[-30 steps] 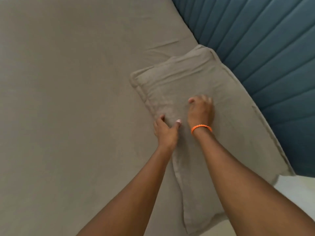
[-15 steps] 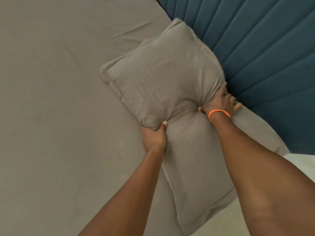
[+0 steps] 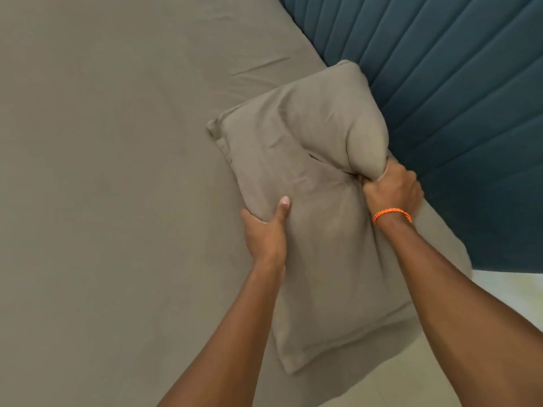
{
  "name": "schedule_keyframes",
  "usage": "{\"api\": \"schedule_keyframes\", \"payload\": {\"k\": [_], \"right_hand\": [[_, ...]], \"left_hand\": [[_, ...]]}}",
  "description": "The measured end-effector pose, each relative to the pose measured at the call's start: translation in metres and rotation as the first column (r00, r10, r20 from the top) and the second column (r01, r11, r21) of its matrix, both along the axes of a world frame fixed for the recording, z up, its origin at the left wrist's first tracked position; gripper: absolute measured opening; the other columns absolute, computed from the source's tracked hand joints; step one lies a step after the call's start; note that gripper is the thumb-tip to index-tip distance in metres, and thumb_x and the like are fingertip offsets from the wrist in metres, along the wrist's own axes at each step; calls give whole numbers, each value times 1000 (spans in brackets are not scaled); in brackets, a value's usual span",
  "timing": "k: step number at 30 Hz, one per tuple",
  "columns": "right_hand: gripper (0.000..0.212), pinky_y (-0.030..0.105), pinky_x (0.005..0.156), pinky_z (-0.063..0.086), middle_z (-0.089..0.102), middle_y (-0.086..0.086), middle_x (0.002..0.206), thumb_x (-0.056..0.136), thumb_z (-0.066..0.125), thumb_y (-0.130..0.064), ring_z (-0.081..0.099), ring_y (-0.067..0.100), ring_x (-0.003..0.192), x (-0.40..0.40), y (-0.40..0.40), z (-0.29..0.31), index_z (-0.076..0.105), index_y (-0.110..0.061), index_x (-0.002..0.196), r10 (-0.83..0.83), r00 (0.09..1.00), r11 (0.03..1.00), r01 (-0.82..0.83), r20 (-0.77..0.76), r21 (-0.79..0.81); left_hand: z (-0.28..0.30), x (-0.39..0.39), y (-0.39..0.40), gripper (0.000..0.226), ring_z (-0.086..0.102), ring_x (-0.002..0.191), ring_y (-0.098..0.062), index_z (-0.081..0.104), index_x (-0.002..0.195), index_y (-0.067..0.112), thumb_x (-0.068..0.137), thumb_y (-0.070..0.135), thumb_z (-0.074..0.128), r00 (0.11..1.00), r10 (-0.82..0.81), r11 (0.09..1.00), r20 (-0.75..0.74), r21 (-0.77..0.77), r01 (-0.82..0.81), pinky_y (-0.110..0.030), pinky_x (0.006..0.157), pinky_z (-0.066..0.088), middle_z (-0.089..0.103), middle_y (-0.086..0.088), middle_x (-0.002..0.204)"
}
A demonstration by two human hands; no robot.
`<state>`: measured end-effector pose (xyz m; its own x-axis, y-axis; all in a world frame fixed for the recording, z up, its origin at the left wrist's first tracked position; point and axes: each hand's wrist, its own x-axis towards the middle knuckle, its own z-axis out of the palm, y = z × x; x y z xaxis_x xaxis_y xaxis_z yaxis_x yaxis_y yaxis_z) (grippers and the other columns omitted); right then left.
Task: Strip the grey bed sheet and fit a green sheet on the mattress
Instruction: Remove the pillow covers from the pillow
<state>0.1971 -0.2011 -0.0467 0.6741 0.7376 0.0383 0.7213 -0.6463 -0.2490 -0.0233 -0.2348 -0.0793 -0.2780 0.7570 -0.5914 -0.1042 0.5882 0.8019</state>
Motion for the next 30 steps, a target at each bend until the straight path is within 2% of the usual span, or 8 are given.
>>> {"api": "schedule_keyframes", "payload": {"k": [2, 4, 10, 15, 19, 23, 27, 30], "right_hand": [[27, 43, 68, 47, 71, 23, 95, 83, 73, -36, 65, 48, 89, -32, -4, 7, 67, -13, 96, -13, 998, 998, 17, -54, 66], [28, 44, 67, 46, 71, 24, 96, 83, 73, -34, 65, 48, 90, -70, -8, 12, 69, -10, 95, -34, 993, 992, 47, -116, 115], [33, 43, 65, 44, 72, 23, 95, 82, 76, -37, 64, 48, 87, -241, -15, 29, 71, -10, 100, 43, 969, 982, 5, -244, 191], [33, 44, 68, 47, 72, 25, 99, 83, 78, -38, 64, 49, 90, -417, -26, 48, 72, -10, 100, 155, 928, 963, -66, -339, 260], [31, 44, 67, 46, 72, 25, 95, 82, 79, -36, 64, 49, 88, -578, -39, 55, 72, -10, 96, 243, 883, 944, -119, -403, 307], [30, 47, 69, 47, 72, 26, 96, 82, 80, -32, 63, 51, 90, -735, -50, 71, 70, -6, 94, 302, 832, 931, -151, -466, 333], [29, 48, 69, 48, 72, 27, 97, 82, 80, -30, 64, 51, 90, -867, -62, 86, 71, -5, 94, 372, 792, 908, -204, -483, 366], [24, 51, 74, 49, 71, 28, 96, 82, 77, -25, 63, 51, 89, -958, -78, 93, 71, -6, 95, 405, 765, 896, -222, -501, 384]], "left_hand": [[11, -35, 3, 60, 67, 107, -12, 54, 121, 28, 77, 53, 87, 1000, 12, 999, -14, 35, -12, -37, 101, 54, 68, 13, 114], [24, -74, 5, 58, 67, 107, -12, 53, 123, 29, 80, 47, 87, 999, 13, 997, -49, 79, -9, -37, 102, 54, 66, 15, 114], [48, -238, -8, 39, 70, 101, -11, 58, 115, 27, 86, 34, 83, 987, 118, 976, -107, 193, -96, -46, 98, 57, 72, 10, 110], [67, -406, -39, 53, 68, 112, -11, 60, 127, 43, 79, 61, 70, 942, 219, 962, -253, 220, -164, -53, 107, 50, 71, 21, 117], [89, -559, -60, 47, 62, 119, -13, 55, 128, 51, 84, 67, 58, 877, 301, 943, -373, 253, -216, -54, 109, 47, 66, 24, 119], [111, -715, -80, 52, 62, 121, -12, 55, 136, 48, 87, 65, 58, 839, 382, 913, -386, 300, -278, -49, 107, 50, 64, 20, 129], [138, -848, -100, 43, 66, 115, -9, 62, 136, 38, 95, 50, 62, 785, 469, 871, -404, 360, -335, -44, 105, 54, 69, 20, 121], [154, -938, -115, 54, 64, 119, -15, 59, 137, 39, 89, 66, 54, 693, 499, 865, -520, 352, -359, -51, 106, 51, 69, 14, 128]]}}
